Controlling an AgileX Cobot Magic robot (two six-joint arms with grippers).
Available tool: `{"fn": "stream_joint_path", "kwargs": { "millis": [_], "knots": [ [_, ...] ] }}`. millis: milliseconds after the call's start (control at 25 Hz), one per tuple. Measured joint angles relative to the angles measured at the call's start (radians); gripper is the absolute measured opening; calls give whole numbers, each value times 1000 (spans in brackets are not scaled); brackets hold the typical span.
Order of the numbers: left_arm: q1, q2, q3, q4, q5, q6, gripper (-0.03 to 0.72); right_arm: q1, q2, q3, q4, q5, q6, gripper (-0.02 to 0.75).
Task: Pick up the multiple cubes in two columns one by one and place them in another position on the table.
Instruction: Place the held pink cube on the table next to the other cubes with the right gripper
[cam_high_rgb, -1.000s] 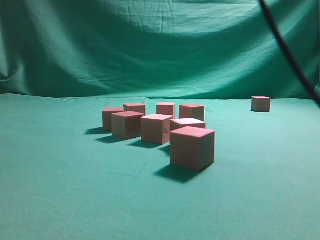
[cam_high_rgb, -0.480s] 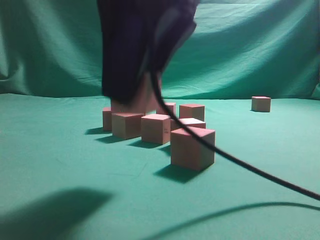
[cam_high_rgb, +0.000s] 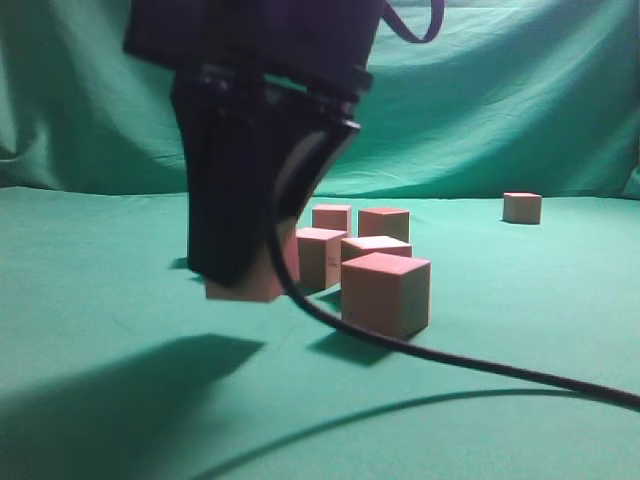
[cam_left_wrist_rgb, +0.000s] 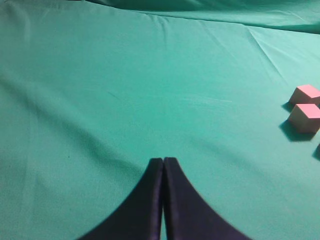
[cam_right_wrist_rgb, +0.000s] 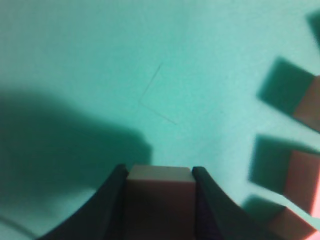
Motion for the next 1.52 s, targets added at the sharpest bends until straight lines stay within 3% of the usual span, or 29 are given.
{"fn": "stream_joint_path", "kwargs": {
  "millis": [720,920,1000,1280,1520],
  "knots": [
    [0,0,0,0,0,0,0,0,56,-1,-11,-2,-4,270],
    [0,0,0,0,0,0,0,0,36,-6,-26,10,-4,548],
    [0,0,0,0,0,0,0,0,13,-39,-28,53,-4,622],
    [0,0,0,0,0,0,0,-18,-69,-235,-72,202,147,618],
    [0,0,0,0,0,0,0,-207,-110,-288,-117,275,274,618]
  ]
}}
